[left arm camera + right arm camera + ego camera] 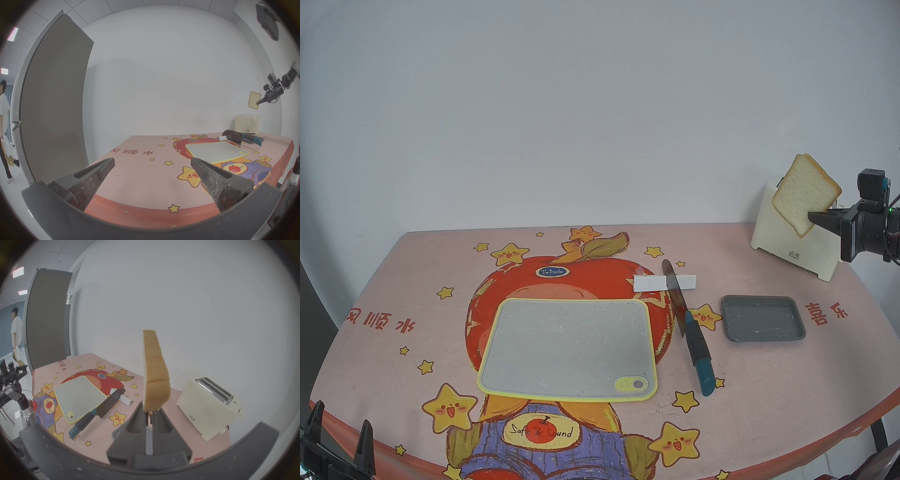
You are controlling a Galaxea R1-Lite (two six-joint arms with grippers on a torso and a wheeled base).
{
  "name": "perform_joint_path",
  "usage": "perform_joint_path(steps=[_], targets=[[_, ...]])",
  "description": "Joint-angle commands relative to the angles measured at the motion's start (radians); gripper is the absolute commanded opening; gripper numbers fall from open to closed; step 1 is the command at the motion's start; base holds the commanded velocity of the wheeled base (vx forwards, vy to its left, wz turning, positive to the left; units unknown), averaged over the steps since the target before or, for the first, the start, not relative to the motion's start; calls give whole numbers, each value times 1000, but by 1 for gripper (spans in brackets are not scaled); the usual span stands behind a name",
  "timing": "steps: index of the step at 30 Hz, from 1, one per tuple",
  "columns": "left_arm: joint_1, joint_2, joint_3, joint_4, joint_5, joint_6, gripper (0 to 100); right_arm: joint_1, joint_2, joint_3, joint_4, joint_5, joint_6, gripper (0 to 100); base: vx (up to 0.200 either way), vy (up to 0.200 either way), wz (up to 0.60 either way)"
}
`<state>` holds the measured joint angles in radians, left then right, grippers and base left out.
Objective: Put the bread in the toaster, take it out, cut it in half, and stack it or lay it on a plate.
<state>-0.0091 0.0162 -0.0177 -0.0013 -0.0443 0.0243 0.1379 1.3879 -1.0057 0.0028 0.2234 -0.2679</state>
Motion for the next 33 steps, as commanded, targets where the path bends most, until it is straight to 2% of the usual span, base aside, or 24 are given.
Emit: perform_joint_path(steps=[1, 5, 33], targets=[[0, -9, 18, 0, 0, 0, 100, -1, 3, -7, -1, 1, -1, 0, 0, 0, 0], [0, -9, 18, 0, 0, 0, 100, 0, 2, -8, -1, -1, -1, 0, 0, 0, 0], [0, -9, 18, 0, 1, 0, 100, -54, 26, -50, 0, -6, -10, 0, 0, -200, 0]])
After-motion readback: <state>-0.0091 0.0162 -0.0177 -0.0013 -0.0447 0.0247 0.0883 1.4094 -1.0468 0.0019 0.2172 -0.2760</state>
